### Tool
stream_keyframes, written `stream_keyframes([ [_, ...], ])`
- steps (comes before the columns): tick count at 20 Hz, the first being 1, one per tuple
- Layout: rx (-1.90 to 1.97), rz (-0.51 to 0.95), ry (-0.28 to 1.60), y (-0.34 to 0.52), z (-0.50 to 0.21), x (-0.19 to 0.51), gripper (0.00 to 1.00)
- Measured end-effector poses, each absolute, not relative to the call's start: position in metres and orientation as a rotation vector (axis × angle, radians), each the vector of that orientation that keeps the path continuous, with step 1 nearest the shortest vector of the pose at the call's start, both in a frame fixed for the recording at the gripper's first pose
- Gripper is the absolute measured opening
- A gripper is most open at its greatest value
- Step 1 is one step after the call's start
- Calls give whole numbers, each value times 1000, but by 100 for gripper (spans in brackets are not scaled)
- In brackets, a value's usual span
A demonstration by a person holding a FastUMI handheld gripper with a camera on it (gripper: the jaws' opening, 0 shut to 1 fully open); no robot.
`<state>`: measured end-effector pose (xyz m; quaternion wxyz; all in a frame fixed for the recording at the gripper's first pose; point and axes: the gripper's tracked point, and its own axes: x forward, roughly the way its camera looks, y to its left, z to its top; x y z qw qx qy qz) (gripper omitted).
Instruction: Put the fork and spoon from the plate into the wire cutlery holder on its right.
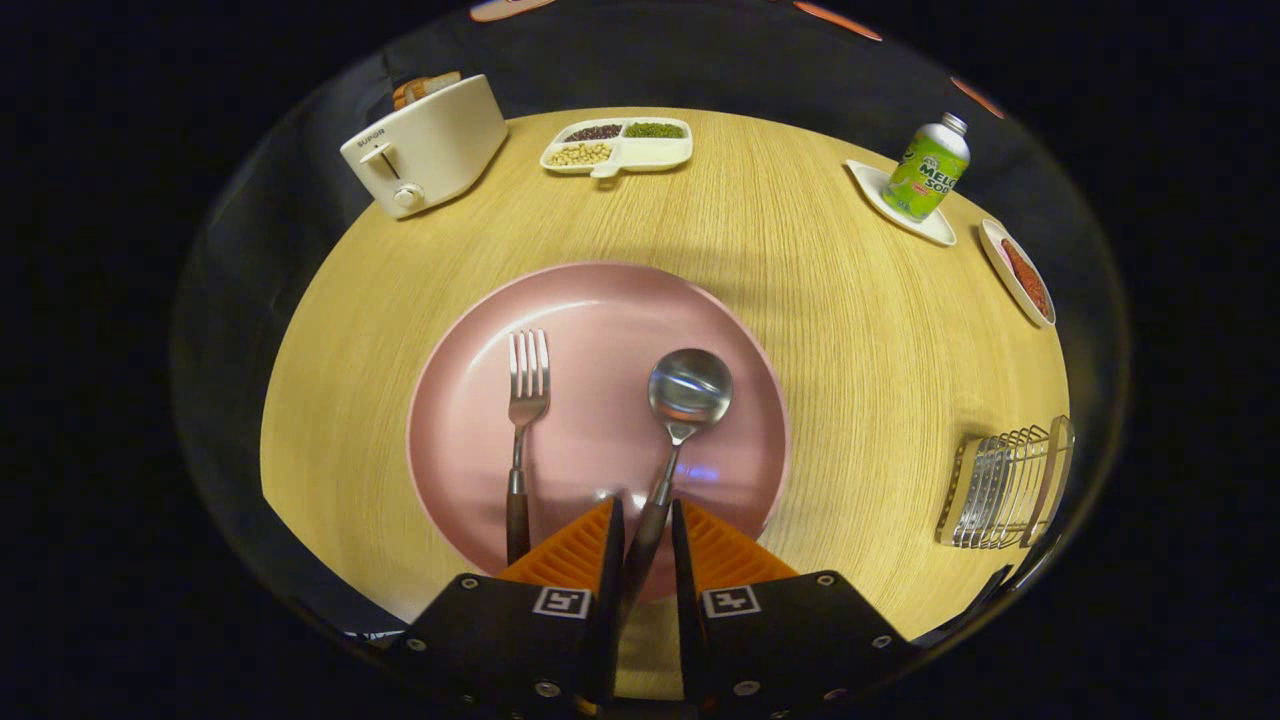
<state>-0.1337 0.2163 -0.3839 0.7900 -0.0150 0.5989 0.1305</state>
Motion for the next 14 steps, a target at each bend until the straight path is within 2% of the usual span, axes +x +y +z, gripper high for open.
stream_keyframes([
  [4,-22,249,1304,213,-390,-128,10],
  [6,-1,256,1306,212,-388,-127,6],
  [14,48,240,1158,176,-343,-114,6],
])
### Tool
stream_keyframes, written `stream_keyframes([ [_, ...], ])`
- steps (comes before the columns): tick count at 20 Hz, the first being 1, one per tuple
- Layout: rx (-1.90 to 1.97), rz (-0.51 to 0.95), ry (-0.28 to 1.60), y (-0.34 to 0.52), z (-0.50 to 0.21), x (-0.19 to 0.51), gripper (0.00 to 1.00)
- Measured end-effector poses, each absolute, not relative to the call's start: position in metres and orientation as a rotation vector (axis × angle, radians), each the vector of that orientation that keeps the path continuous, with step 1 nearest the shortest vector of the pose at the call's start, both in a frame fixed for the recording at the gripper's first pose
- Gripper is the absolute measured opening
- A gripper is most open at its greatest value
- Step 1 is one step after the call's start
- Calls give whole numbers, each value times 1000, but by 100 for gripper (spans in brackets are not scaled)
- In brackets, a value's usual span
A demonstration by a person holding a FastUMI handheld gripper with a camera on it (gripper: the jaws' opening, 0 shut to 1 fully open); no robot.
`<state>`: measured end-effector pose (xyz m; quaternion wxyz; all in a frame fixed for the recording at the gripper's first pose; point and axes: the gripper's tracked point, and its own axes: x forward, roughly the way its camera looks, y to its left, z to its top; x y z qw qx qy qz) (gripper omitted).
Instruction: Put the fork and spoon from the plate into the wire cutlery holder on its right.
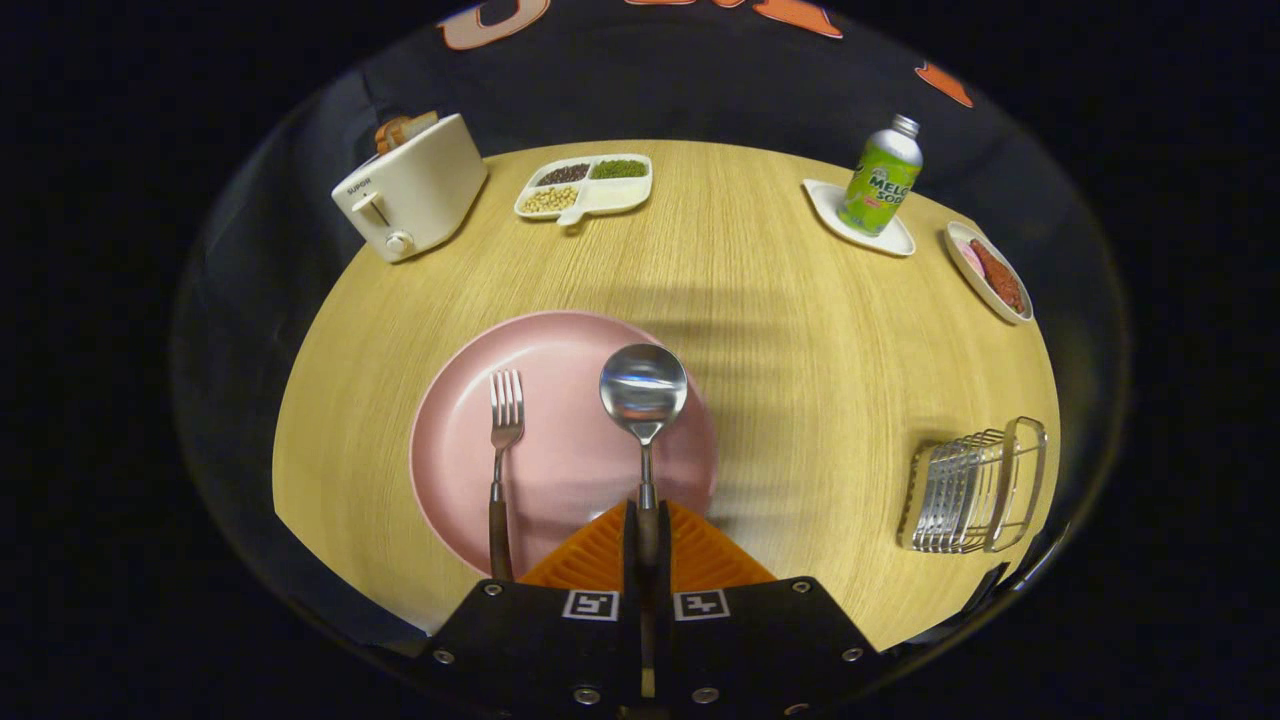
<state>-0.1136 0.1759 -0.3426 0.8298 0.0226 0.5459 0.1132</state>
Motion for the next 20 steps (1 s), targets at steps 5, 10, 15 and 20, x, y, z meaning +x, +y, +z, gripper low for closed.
stream_keyframes([
  [5,66,163,1019,118,-296,-95,6],
  [10,55,64,968,45,-277,-95,6],
  [15,42,-23,1029,-15,-286,-111,6],
  [20,-9,-24,1152,-47,-297,-132,6],
])
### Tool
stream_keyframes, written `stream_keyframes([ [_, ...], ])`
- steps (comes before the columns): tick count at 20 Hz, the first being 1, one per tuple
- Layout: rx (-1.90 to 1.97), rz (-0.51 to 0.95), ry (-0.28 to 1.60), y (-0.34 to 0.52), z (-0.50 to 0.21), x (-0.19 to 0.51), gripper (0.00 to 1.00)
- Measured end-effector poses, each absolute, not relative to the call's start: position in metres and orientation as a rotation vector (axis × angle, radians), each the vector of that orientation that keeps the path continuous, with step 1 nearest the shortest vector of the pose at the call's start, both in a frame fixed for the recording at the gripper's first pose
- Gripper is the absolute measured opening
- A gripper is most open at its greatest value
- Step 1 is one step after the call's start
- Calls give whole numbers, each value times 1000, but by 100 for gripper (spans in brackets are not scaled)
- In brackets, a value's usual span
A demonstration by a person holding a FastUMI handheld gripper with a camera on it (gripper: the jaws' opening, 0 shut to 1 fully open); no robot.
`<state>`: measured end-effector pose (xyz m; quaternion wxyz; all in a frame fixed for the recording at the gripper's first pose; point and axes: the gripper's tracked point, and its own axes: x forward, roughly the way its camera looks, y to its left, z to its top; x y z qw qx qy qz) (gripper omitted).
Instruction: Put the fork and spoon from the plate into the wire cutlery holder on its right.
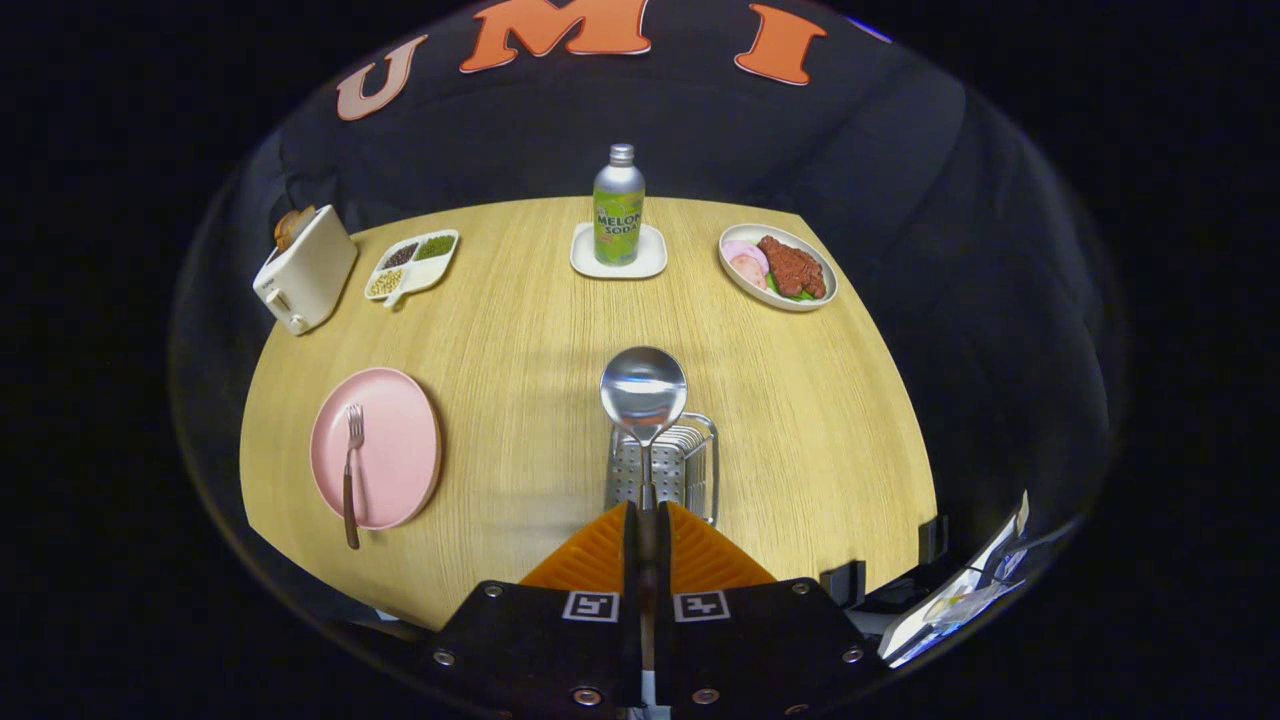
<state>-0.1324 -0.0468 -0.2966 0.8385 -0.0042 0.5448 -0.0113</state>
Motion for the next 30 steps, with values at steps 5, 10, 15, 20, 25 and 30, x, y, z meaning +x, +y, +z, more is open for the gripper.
stream_keyframes([
  [5,-131,23,1272,-65,-303,-149,6],
  [10,-159,66,1394,-71,-314,-160,6],
  [15,-146,80,1410,-71,-319,-151,8],
  [20,-102,87,1356,-60,-318,-134,10],
  [25,-56,85,1152,-46,-297,-95,10],
  [30,43,85,838,-20,-259,-58,13],
])
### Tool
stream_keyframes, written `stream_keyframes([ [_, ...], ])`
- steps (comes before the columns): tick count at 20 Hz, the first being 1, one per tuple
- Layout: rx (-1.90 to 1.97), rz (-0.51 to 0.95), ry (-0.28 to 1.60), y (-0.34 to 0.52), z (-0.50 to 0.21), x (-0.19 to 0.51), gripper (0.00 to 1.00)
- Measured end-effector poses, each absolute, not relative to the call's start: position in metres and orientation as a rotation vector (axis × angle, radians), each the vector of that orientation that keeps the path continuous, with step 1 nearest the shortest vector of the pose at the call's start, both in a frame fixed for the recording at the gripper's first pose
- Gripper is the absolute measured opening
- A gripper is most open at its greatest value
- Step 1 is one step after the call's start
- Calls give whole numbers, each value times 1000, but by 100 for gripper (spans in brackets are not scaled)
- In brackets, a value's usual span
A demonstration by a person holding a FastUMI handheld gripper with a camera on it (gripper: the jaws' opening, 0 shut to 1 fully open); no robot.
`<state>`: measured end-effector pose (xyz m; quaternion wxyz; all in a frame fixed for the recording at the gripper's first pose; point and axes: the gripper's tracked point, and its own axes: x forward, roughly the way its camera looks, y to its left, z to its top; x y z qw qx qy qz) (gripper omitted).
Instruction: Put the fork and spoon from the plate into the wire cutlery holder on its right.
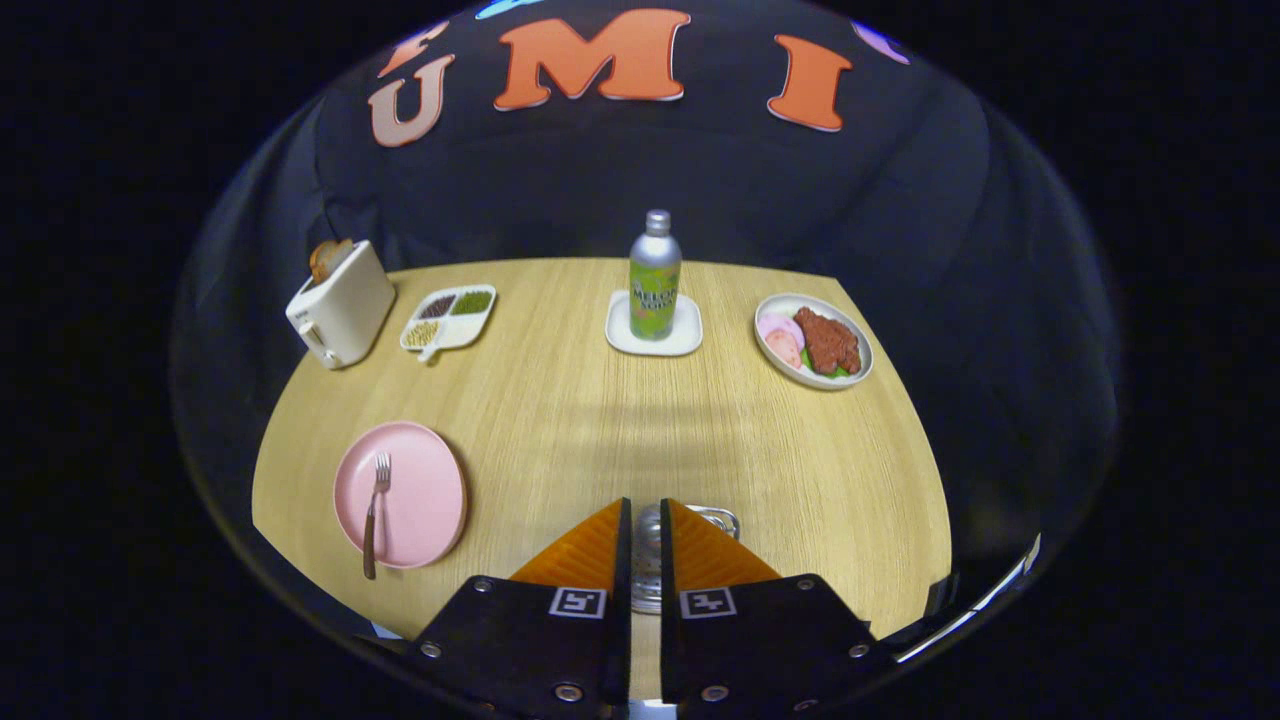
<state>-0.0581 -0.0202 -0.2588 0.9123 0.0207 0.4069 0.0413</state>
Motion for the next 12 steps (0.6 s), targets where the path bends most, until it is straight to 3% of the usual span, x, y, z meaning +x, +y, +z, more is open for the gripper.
stream_keyframes([
  [3,37,96,682,-3,-230,-47,24],
  [6,11,115,552,17,-205,-39,55],
  [10,36,149,441,59,-186,-30,76],
  [12,52,168,428,77,-186,-30,79],
])
